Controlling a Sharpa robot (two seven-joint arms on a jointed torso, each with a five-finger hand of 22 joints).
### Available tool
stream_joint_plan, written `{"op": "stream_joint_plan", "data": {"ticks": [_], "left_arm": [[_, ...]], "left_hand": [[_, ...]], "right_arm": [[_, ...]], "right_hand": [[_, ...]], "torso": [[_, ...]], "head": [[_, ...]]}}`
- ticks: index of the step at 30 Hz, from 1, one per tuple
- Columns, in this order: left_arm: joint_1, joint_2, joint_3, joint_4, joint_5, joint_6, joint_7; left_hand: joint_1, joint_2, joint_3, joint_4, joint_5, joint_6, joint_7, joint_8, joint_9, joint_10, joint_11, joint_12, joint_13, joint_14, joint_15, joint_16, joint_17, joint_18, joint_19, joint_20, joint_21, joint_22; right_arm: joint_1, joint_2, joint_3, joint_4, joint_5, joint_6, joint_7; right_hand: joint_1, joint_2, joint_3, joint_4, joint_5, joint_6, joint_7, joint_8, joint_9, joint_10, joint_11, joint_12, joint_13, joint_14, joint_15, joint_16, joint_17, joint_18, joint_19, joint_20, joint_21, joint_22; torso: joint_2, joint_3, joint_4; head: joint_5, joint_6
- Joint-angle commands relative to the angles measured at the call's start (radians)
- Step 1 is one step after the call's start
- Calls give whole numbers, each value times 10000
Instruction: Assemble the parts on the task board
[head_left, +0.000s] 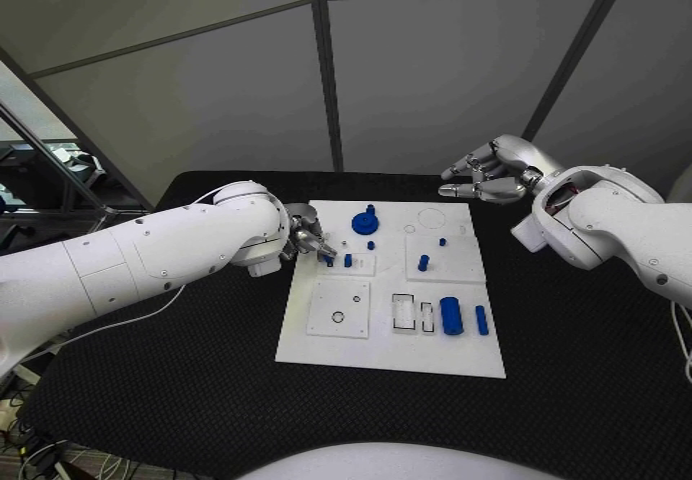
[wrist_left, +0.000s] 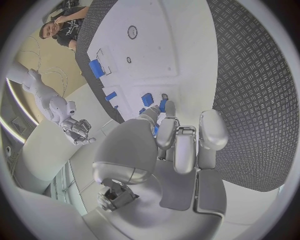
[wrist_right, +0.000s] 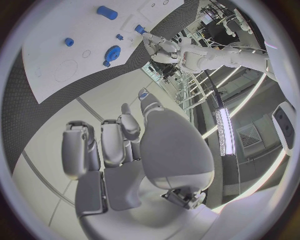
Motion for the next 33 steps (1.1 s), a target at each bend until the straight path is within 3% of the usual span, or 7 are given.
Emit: {"op": "stream_joint_plan", "data": {"ticks": [1, 17, 33], "left_arm": [[-14, 15, 6, 10, -346, 55, -79], [-46, 33, 7, 37, -514, 857, -151], [-49, 52, 8, -26, -551, 1026, -142]], "left_hand": [[-92, -8, 1284, -1228, 69, 6, -94, 72, 3, 241, -137, 43, 1428, 894, -69, 55, 2078, -283, 66, -14, 53, 10], [-205, -64, 1439, -1378, 244, 16, -101, 143, 112, 239, -141, 23, 1419, 895, -73, 54, 2079, -275, 39, -27, 19, -15], [-386, -127, 1627, -1526, 516, 7, -100, 234, 272, 235, -137, -7, 1405, 894, -66, 54, 2080, -266, -4, -25, -30, -40]], "right_arm": [[18, 0, 7, 20, 2, 56, 101], [17, -5, 6, 10, 2, 61, 113], [16, -3, 6, -3, 1, 63, 115]], "right_hand": [[-25, 45, -29, 26, 65, -24, 22, -43, 14, -4, 0, -19, -3, 183, -34, -32, -7, 89, -30, -24, -58, 665], [-25, 45, -29, 26, 65, -24, 22, -43, 14, -4, 0, -19, -3, 183, -34, -32, -7, 89, -30, -24, -58, 665], [-25, 45, -29, 26, 65, -24, 22, -43, 14, -4, 0, -19, -3, 183, -34, -32, -7, 89, -30, -24, -58, 665]], "torso": [[5, -5, -1], [-6, -3, -4], [-2, -5, -5]], "head": [[-10, -10], [-5, -60], [-12, -71]]}}
